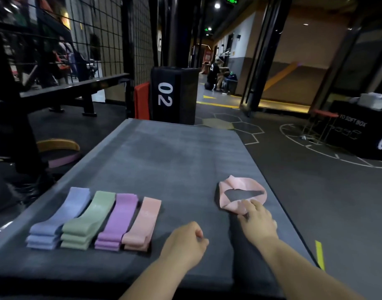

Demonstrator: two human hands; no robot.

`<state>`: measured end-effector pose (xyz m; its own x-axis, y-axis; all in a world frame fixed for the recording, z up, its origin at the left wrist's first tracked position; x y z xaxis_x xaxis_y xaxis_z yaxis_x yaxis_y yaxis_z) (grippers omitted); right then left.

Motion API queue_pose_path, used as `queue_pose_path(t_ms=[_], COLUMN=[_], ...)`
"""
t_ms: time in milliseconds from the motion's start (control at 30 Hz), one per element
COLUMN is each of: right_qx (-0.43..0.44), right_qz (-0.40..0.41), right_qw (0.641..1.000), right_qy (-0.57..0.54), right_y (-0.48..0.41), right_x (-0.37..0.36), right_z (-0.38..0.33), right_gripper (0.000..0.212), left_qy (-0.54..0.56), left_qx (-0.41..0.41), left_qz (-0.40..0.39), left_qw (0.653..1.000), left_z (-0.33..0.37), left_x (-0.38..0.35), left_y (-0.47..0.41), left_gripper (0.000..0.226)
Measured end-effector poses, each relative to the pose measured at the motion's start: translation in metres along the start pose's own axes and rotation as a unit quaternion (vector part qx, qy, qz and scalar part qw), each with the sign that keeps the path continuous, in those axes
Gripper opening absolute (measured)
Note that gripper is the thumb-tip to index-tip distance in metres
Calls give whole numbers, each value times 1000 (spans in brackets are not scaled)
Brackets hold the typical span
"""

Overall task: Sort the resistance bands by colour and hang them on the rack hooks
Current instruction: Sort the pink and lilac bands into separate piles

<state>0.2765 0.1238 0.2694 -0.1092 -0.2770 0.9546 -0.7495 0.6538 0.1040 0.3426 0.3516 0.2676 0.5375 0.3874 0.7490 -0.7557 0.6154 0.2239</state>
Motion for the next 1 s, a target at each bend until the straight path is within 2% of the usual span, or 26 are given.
queue_pose_path(t_ms=[167, 233, 300, 400, 500, 600, 733, 867, 1000], right_qx=[12, 46, 81, 121, 162, 196, 182, 183, 199], right_qz=[28, 25, -2, -67, -113, -127, -117, -125, -135], right_qw=[998, 992, 986, 980, 966, 961, 967, 965, 961], right_qy=[-53, -111, -145, -140, -164, -146, -135, -141, -137], right_y=[-6, 6, 24, 44, 59, 71, 69, 67, 61], right_x=[2, 6, 4, -12, -21, -20, -15, -9, 1], right_z=[-3, -10, -18, -20, -15, -10, 19, 30, 26], right_gripper=[21, 24, 33, 23, 21, 21, 15, 15, 26], left_qy=[16, 30, 25, -29, -122, -164, -197, -205, -189], left_qx=[2, -13, -49, -129, -205, -228, -215, -215, -219], left_qz=[-31, -34, -16, 24, -6, -50, -11, 9, 29], left_qw=[999, 999, 998, 991, 971, 958, 956, 955, 957], left_z=[-5, -1, 9, 37, 63, 70, 68, 65, 64], left_x=[-6, -7, -6, -3, -21, -46, -42, -33, -25], left_y=[-7, -9, -10, -6, 0, 0, 1, 4, 8], left_gripper=[25, 29, 41, 68, 77, 63, 30, 23, 22])
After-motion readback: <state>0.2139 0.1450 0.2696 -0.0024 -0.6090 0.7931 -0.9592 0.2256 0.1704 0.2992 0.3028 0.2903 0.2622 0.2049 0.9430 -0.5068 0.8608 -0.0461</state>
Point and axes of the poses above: each hand's wrist, its own y-axis away from the middle knuckle, its own x-axis out of the back of the hand, z = x × y, the point moved 10 cm from there along -y, towards the middle knuckle, and after that the axes turned 9 degrees about -z, right-handed, at the moved point
